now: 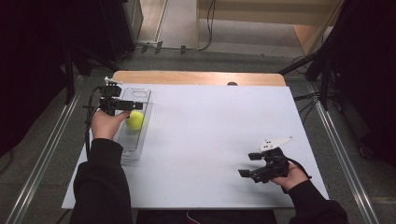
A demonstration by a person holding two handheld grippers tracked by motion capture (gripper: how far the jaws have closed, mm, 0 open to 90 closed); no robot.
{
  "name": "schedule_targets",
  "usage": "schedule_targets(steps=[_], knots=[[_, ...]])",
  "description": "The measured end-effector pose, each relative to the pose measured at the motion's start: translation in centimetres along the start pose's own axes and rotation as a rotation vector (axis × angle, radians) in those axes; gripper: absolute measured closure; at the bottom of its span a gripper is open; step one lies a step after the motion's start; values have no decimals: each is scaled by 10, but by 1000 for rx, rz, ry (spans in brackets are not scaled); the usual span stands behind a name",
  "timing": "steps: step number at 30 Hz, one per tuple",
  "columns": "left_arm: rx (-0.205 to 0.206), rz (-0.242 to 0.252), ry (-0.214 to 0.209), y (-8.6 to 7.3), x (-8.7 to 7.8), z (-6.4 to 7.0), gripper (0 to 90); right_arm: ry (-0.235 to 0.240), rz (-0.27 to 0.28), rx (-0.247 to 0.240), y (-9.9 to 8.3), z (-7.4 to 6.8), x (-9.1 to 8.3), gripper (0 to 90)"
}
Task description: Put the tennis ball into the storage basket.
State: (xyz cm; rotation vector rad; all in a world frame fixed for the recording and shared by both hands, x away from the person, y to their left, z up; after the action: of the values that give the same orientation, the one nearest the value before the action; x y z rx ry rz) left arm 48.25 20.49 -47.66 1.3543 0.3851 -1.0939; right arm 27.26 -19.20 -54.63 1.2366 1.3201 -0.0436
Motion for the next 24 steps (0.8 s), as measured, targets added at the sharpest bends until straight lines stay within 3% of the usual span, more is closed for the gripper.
schedule_targets(steps=[6,12,24], knots=[[23,14,-36,7,-8,13,136,0,0,0,0,0,0,148],[50,6,-107,10,-11,31,142,0,0,0,0,0,0,148],[106,-8,-202,13,-9,64,146,0,-1,0,-1,0,-1,148]])
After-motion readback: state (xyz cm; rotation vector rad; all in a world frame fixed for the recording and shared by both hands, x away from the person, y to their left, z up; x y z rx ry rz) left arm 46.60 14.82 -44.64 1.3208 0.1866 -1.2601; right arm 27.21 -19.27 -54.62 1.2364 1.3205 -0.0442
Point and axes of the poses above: each handheld gripper's, and its own axes: x roughly forward along the jaws, y roughly out of its top, z roughly to its right, the point moved 9 cm from there along x, roughly forward along the jaws, and after that the axes turned 4 degrees about -y, right-handed, at the moved point
